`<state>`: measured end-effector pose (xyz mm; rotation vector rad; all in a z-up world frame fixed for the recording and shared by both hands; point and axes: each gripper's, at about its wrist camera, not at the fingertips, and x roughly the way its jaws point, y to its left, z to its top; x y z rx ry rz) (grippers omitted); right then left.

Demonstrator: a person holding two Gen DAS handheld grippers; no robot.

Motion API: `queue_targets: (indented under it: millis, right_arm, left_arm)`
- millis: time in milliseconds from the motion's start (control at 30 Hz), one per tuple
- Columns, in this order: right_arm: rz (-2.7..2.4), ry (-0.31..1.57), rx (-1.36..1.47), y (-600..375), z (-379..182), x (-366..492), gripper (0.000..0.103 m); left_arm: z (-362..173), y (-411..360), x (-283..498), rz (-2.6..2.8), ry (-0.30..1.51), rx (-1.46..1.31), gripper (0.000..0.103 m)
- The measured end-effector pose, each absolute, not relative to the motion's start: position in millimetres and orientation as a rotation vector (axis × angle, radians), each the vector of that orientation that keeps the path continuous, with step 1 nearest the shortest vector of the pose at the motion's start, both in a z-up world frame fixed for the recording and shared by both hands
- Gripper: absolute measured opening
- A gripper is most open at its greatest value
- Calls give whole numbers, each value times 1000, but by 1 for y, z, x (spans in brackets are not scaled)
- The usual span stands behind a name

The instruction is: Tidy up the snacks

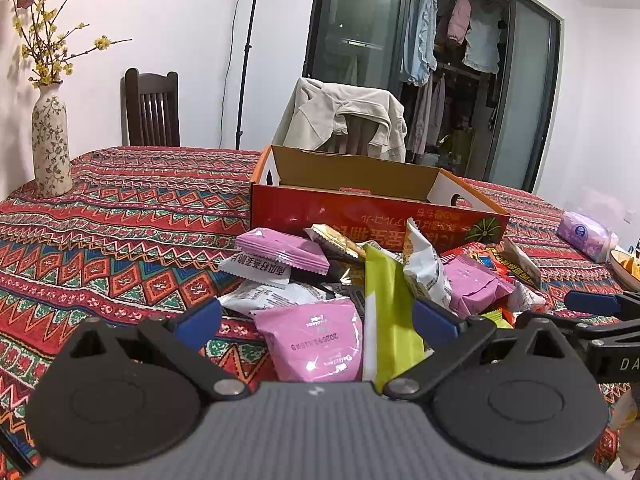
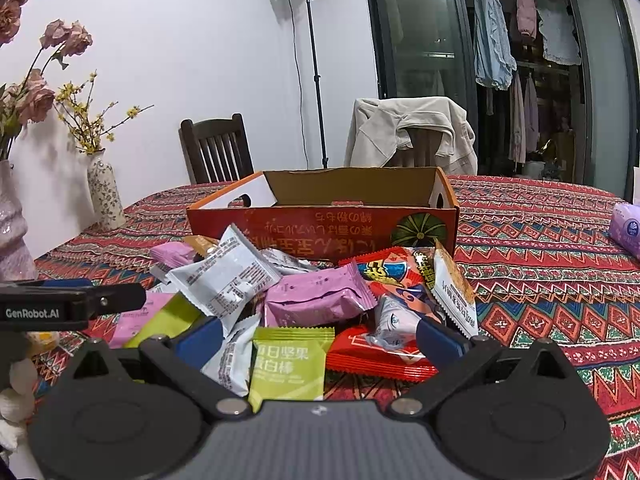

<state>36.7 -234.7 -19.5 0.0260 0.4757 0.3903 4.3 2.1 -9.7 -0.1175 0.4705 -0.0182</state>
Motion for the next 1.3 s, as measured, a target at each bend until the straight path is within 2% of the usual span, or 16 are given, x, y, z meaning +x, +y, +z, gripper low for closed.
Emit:
queue_targets:
  millis: [1300]
  right_arm:
    - [391, 472, 23, -235, -18, 34, 103]
  left_arm:
    - [-11, 1, 0, -30, 472, -131, 103]
